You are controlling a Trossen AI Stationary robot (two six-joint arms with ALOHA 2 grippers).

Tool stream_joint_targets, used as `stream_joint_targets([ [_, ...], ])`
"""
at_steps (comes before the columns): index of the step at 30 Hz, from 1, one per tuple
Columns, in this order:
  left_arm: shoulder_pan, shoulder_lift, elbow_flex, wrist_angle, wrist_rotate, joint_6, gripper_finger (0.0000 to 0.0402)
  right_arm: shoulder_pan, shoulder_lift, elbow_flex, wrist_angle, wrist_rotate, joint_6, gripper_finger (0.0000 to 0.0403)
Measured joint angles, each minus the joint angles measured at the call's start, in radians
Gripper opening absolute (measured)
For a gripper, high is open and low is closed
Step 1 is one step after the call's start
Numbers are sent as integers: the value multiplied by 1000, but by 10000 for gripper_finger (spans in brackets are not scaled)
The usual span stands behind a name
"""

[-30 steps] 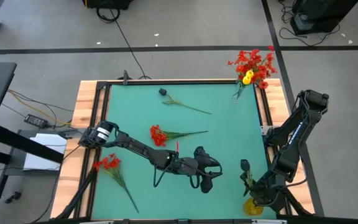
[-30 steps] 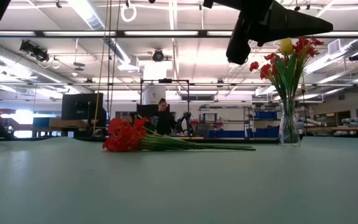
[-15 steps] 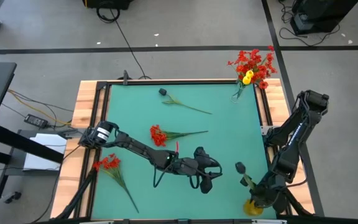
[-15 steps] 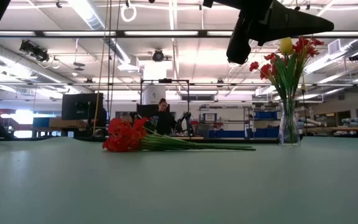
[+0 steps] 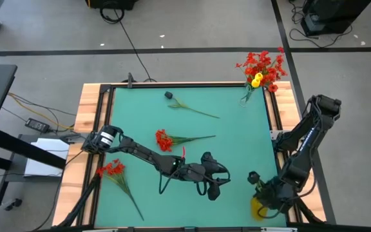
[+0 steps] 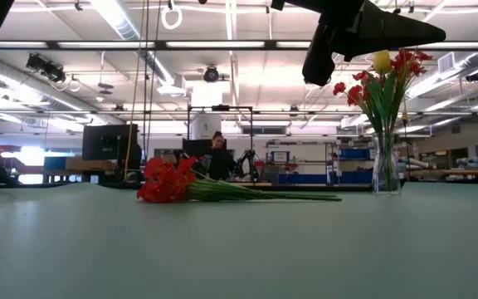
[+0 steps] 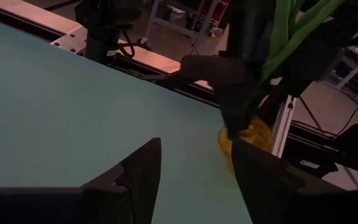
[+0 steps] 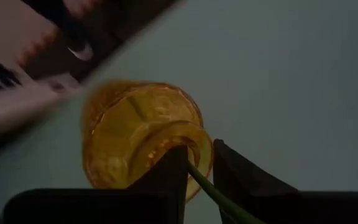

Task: Sort flowers into vase by color
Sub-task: Put the bottom black flower into the yellow vase

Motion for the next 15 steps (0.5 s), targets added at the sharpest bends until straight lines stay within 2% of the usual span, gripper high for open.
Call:
stream_joint_targets([
  [6, 2, 0, 0, 0, 0, 0, 201, -23, 0, 15, -51, 31, 0, 64],
  [12, -1, 0, 0, 0, 0, 0, 201, 3, 0, 18, -35, 28, 5, 19],
  [15, -3, 0, 0, 0, -2, 0, 201, 23, 1, 23, -28, 15, 6, 11],
])
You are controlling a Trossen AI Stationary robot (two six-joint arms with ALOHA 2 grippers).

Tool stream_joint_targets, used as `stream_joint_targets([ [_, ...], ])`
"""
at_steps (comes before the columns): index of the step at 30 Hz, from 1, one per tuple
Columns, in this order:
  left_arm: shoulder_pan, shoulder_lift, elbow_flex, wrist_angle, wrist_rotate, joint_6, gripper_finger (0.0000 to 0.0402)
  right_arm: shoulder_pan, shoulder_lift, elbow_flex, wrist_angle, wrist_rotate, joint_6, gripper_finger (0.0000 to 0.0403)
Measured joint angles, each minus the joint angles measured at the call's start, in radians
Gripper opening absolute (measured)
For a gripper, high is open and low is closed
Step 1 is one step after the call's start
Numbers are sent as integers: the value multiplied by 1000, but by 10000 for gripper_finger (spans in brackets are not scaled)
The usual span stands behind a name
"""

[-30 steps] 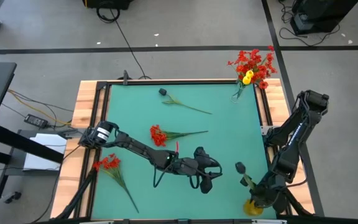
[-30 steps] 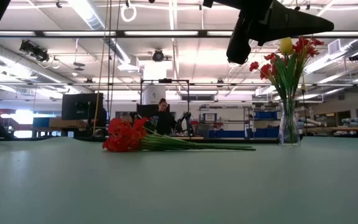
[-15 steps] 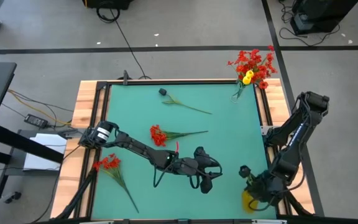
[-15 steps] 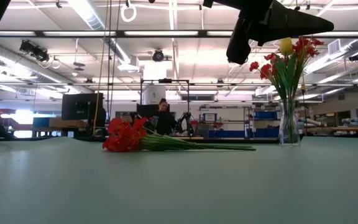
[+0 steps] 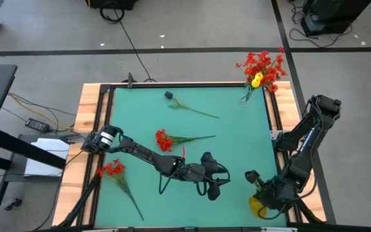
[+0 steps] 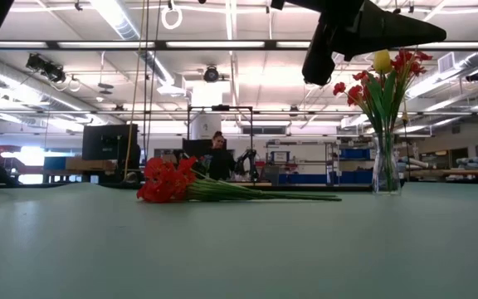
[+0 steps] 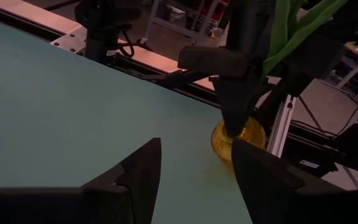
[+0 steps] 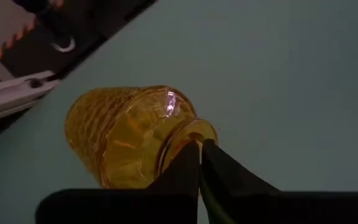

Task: Sort flowers into vase by color
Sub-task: Put the bottom black flower into the yellow vase

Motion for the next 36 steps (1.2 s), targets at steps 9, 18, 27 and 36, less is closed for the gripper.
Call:
stream_joint_targets([
  [9, 5, 0, 0, 0, 0, 18, 201, 95, 60, 9, -27, 128, 78, 15],
  [18, 11, 0, 0, 1, 0, 20, 201, 143, 136, 24, -102, 226, 98, 21],
  [27, 31, 0, 0, 1, 1, -9, 201, 96, 120, 24, -195, 260, 258, 39],
  [36, 35, 0, 0, 1, 1, -9, 201, 27, -56, 24, -340, 298, 313, 123],
])
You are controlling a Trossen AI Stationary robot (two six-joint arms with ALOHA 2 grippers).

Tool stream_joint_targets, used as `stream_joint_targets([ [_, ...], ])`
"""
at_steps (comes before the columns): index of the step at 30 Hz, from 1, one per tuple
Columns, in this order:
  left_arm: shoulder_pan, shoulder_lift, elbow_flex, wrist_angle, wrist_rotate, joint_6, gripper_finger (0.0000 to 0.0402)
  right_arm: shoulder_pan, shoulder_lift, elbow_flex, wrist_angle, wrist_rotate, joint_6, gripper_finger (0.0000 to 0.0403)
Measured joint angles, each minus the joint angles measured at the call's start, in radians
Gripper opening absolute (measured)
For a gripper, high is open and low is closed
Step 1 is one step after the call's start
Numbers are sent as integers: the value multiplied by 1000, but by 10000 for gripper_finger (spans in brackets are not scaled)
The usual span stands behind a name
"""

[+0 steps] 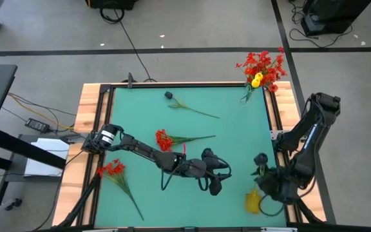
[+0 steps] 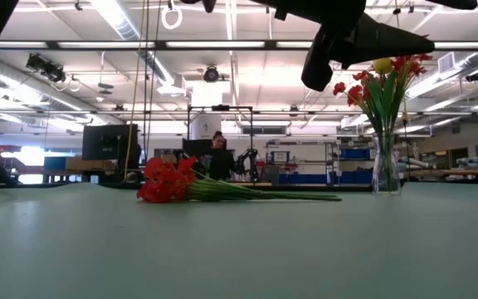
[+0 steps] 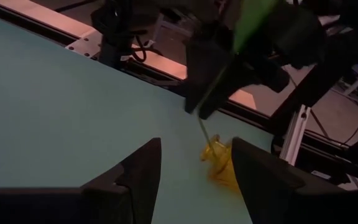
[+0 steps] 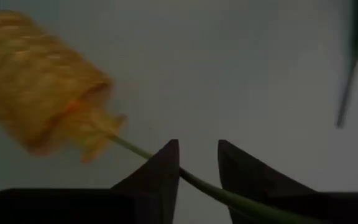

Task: Sort flowers into vase by color
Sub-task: Put the bottom black flower into the yellow vase

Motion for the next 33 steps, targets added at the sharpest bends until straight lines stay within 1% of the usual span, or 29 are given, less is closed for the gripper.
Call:
stream_joint_targets([
  [2, 0, 0, 0, 0, 0, 0, 201, -25, -22, 0, -7, -15, -4, 136],
  [5, 0, 0, 0, 1, 0, -6, 201, -57, -45, 0, 6, -88, 11, 154],
  [7, 0, 0, 0, 1, 0, -35, 201, -80, -59, 0, 8, -129, 50, 166],
  [9, 0, 0, 0, 0, 0, -67, 201, -117, -80, 0, -26, -142, 123, 178],
  [11, 0, 0, 0, 0, 0, -77, 201, -171, -106, 0, -89, -116, 213, 189],
  [13, 0, 0, 0, -2, 0, -80, 201, -231, -140, 0, -108, -73, 236, 197],
  [16, 0, 0, 0, -13, 0, -81, 201, -333, -200, 0, -68, 5, 204, 203],
  [19, 0, 0, 0, -18, 0, -105, 201, -451, -250, 0, 64, 21, 122, 203],
  [20, 2, 0, 0, -19, 0, -111, 201, -491, -263, 0, 120, -4, 78, 203],
  [21, 2, 0, 0, -23, 0, -116, 201, -533, -271, 0, 178, -57, 33, 203],
  [23, 2, 0, 0, -35, 0, -126, 201, -619, -270, 2, 257, -213, -16, 204],
  [25, 2, -4, 0, -55, 0, -138, 201, -689, -245, 2, 284, -377, -38, 205],
  [27, -1, -16, -1, -89, 0, -147, 201, -744, -209, 2, 276, -503, -59, 209],
  [29, -5, -41, -1, -168, -5, -170, 201, -789, -174, 1, 238, -601, -64, 214],
  [31, -12, -70, -1, -280, -10, -217, 201, -831, -140, 1, 197, -666, -26, 217],
  [33, -23, -100, -1, -409, -16, -261, 201, -872, -109, 1, 151, -721, 46, 217],
])
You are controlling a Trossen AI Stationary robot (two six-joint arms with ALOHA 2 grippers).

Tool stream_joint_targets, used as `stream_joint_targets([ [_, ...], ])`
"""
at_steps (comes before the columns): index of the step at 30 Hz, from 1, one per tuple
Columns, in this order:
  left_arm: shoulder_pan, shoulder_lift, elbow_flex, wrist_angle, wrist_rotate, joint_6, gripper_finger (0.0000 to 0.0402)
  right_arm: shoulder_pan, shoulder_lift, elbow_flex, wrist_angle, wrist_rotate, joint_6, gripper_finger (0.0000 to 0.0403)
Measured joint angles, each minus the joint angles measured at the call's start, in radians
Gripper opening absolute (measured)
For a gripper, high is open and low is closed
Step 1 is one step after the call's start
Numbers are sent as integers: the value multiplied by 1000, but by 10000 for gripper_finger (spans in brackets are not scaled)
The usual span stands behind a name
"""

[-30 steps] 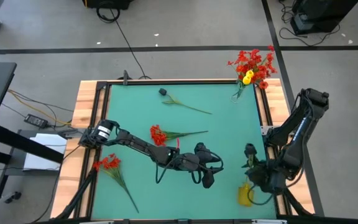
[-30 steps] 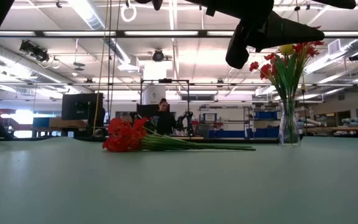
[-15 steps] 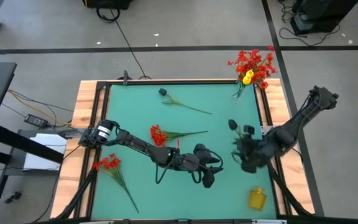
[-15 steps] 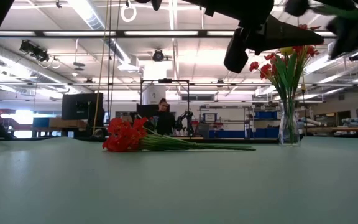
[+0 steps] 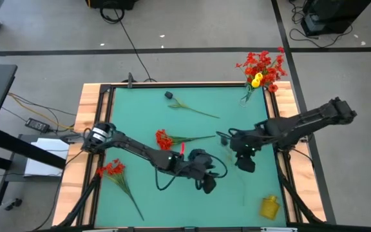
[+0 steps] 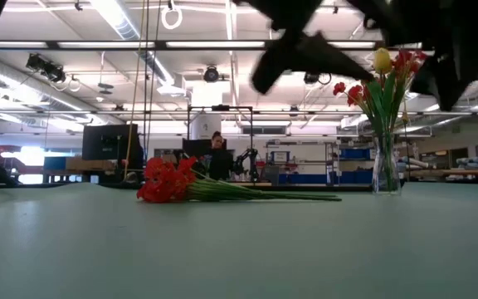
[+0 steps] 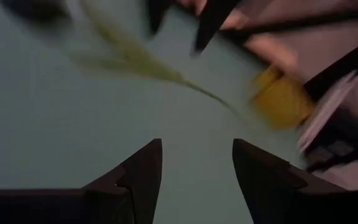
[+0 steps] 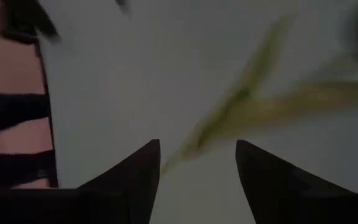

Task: Sort flowers into vase by color
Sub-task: Put the bottom black flower into the yellow vase

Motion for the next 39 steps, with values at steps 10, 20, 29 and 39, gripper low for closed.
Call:
stream_joint_targets([
  [10, -38, -57, 0, -165, -3, -233, 201, -79, 92, 0, -100, -252, 182, 217],
  [20, -54, -42, 0, -1, 3, 28, 201, 137, 54, 0, -271, -228, 86, 217],
  [29, -63, 1, 0, 137, 26, 143, 201, 421, 85, 0, -190, -150, 403, 211],
  [39, -58, 13, 0, 135, 34, 186, 201, 592, 149, -24, -146, -56, 610, 171],
])
